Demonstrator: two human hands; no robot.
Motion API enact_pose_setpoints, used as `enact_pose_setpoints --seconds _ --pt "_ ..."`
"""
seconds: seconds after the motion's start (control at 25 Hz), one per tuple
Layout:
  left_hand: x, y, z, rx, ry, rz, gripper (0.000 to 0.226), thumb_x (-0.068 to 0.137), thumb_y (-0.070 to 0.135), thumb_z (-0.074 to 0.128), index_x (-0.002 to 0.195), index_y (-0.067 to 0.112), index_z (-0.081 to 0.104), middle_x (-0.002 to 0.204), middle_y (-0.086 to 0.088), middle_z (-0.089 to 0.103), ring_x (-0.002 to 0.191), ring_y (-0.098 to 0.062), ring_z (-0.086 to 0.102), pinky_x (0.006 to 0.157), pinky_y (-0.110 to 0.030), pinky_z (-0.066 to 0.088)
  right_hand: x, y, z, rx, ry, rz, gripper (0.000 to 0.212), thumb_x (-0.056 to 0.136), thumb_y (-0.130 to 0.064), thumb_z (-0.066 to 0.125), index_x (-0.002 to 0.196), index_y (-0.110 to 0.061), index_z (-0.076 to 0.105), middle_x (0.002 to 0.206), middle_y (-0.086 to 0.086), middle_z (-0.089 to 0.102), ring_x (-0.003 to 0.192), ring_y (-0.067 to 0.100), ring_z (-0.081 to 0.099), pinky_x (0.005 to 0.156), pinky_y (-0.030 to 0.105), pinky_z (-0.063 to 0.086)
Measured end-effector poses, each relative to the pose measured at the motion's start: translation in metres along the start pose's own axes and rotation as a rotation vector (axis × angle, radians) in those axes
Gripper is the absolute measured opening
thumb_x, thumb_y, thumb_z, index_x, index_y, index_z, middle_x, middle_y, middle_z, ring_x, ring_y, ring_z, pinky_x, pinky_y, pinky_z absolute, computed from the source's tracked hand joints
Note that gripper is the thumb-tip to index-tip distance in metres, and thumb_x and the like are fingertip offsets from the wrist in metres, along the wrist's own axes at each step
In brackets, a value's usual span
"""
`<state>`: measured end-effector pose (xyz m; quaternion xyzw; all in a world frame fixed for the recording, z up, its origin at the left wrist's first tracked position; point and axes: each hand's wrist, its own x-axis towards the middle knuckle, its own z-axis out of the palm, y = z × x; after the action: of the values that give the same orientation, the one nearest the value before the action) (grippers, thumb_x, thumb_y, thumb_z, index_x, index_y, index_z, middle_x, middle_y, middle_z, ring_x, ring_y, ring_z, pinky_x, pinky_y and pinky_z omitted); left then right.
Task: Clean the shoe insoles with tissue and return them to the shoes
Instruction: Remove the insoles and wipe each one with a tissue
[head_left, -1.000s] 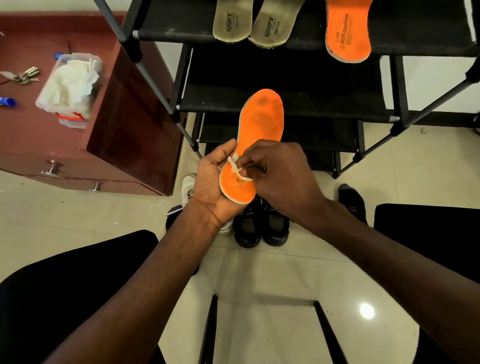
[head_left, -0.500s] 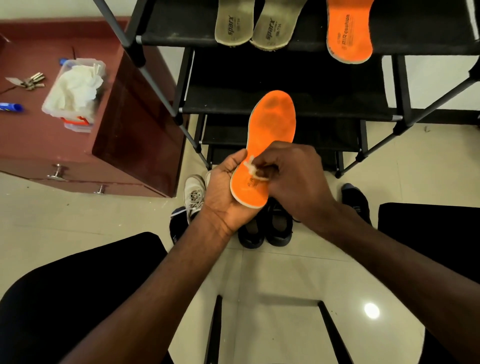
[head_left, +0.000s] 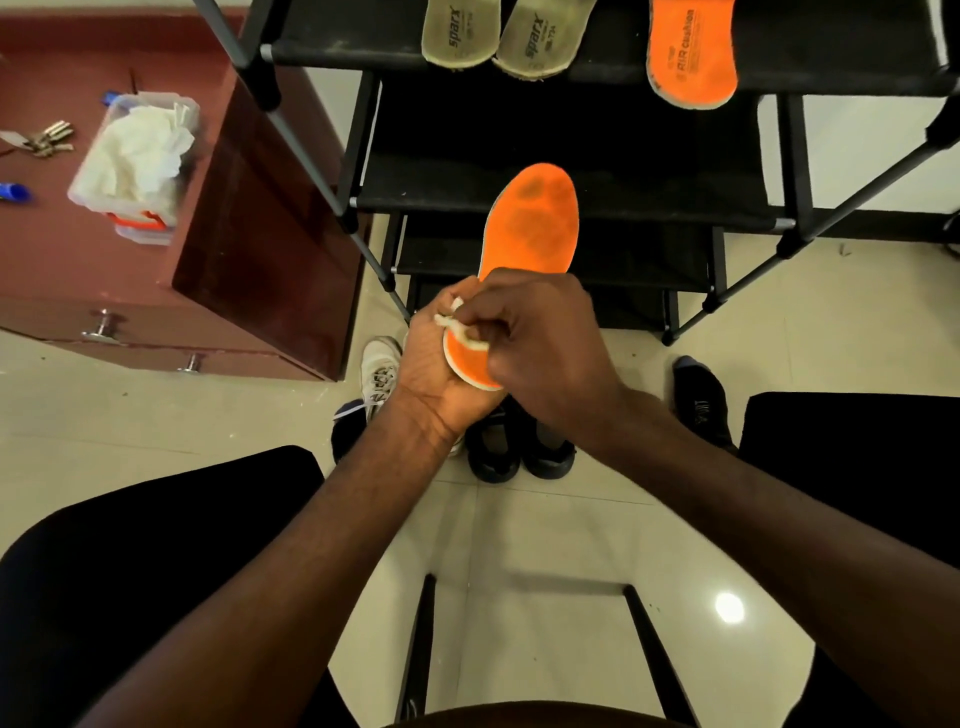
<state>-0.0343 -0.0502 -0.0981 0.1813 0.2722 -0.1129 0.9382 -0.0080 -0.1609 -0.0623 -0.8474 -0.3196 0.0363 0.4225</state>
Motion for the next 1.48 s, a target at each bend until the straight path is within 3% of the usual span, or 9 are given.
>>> enact_pose_setpoints --seconds 0.08,0.24,0.36,0.44,0.6,0.76,0.96,1.12,1.48 --pt "-0.003 0.005 -0.001 0.009 0.022 0.047 0.038 0.098 0.023 0.047 0.081 -0.001 0.073 0.081 -0.013 0.068 0.078 -0.024 0.072 0.078 -0.033 0.061 -0.007 0.000 -0.006 -0.007 -0.131 -0.090 0.028 0.077 0.006 0.075 0.099 -0.010 0.082 0.099 0.001 0.077 0.091 0.013 0.071 0.083 0.030 0.059" --pt "-0.001 0.002 -0.003 0.034 0.024 0.008 0.039 0.103 0.031 0.046 0.114 0.000 0.067 0.110 -0.015 0.068 0.101 -0.028 0.069 0.095 -0.038 0.056 0.005 0.024 -0.011 -0.133 -0.045 -0.025 0.031 0.071 0.006 0.076 0.096 -0.011 0.083 0.090 0.003 0.075 0.084 0.020 0.071 0.076 0.044 0.060" --pt "-0.001 0.006 0.000 -0.017 0.032 0.012 0.050 0.108 0.028 0.037 0.083 0.001 0.069 0.077 -0.012 0.067 0.075 -0.023 0.070 0.076 -0.032 0.061 0.000 0.001 -0.002 -0.003 -0.075 -0.068 0.034 0.071 0.010 0.069 0.095 -0.010 0.082 0.094 0.002 0.076 0.089 0.013 0.069 0.083 0.029 0.057" --pt "-0.005 0.011 -0.001 0.025 0.071 0.075 0.056 0.109 0.028 0.036 0.072 0.003 0.070 0.065 -0.009 0.063 0.064 -0.021 0.066 0.068 -0.030 0.056 -0.011 0.001 -0.006 -0.040 -0.155 -0.185 0.032 0.071 0.009 0.072 0.093 -0.011 0.082 0.094 0.001 0.076 0.090 0.017 0.069 0.080 0.034 0.058" --pt "-0.004 0.005 -0.001 0.038 0.036 0.020 0.047 0.108 0.034 0.040 0.107 -0.003 0.069 0.099 -0.018 0.073 0.093 -0.029 0.073 0.091 -0.039 0.058 -0.003 0.019 -0.006 -0.162 -0.044 -0.076 0.033 0.071 0.008 0.071 0.097 -0.009 0.081 0.091 0.005 0.074 0.086 0.028 0.069 0.074 0.047 0.059" --pt "-0.006 0.010 0.002 0.038 0.063 0.072 0.054 0.108 0.029 0.038 0.079 -0.001 0.071 0.079 -0.014 0.067 0.068 -0.025 0.071 0.071 -0.031 0.060 -0.008 0.002 -0.002 -0.056 -0.149 -0.139 0.035 0.069 0.011 0.074 0.095 -0.011 0.082 0.094 0.002 0.076 0.089 0.022 0.071 0.079 0.043 0.059" --pt "-0.004 0.010 0.004 0.022 0.062 0.077 0.042 0.107 0.029 0.040 0.093 0.001 0.069 0.083 -0.014 0.071 0.079 -0.026 0.070 0.082 -0.035 0.059 0.003 0.019 -0.006 -0.131 -0.027 -0.042 0.031 0.070 0.007 0.074 0.094 -0.011 0.082 0.088 0.003 0.076 0.083 0.024 0.071 0.073 0.045 0.060" --pt "-0.007 0.013 0.004 0.057 0.083 0.112 0.056 0.107 0.028 0.039 0.073 0.001 0.074 0.072 -0.013 0.069 0.065 -0.025 0.070 0.067 -0.031 0.060 -0.009 0.006 -0.005 -0.087 -0.149 -0.137 0.036 0.068 0.009 0.073 0.094 -0.013 0.082 0.090 0.001 0.075 0.085 0.022 0.071 0.074 0.043 0.059" --pt "0.002 0.015 0.006 0.069 -0.005 0.095 0.033 0.105 0.030 0.042 0.115 0.005 0.062 0.098 -0.012 0.069 0.085 -0.025 0.067 0.086 -0.035 0.049 0.019 0.025 -0.024 0.086 0.121 0.208 0.022 0.089 -0.006 0.075 0.107 -0.017 0.080 0.103 -0.007 0.076 0.094 0.002 0.070 0.087 0.023 0.058"
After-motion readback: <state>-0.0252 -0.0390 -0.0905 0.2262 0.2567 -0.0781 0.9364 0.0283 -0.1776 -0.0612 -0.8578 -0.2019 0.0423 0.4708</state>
